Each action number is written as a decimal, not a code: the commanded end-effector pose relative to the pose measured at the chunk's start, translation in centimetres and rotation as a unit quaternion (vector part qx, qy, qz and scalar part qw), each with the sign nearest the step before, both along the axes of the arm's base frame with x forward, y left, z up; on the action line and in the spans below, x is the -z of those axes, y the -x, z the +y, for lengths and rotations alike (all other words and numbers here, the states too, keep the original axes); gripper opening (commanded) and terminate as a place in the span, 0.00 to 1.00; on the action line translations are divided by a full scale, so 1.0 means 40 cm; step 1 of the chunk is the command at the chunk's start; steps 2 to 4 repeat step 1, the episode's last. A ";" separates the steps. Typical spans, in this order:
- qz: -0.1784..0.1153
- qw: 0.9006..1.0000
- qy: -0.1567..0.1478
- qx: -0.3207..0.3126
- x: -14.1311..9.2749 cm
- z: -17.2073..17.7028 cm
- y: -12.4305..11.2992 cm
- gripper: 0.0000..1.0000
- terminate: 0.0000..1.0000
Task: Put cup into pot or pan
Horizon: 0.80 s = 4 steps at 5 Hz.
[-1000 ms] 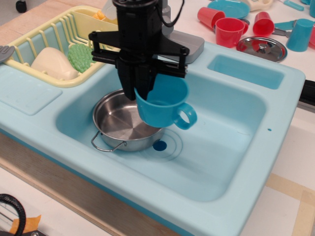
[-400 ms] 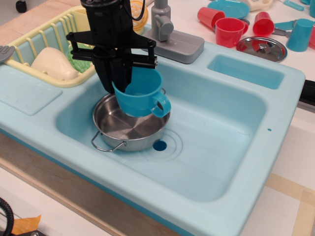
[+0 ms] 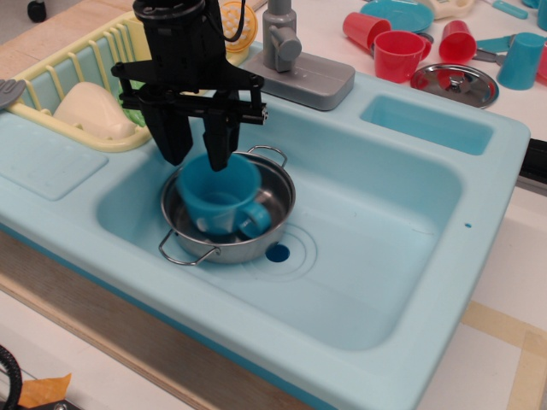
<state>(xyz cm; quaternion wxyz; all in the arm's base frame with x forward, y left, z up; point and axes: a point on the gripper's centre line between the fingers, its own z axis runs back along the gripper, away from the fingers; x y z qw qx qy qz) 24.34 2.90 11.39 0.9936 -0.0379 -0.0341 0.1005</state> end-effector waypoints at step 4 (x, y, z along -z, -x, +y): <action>-0.008 1.000 -0.001 -0.005 -0.010 0.008 -0.004 1.00 1.00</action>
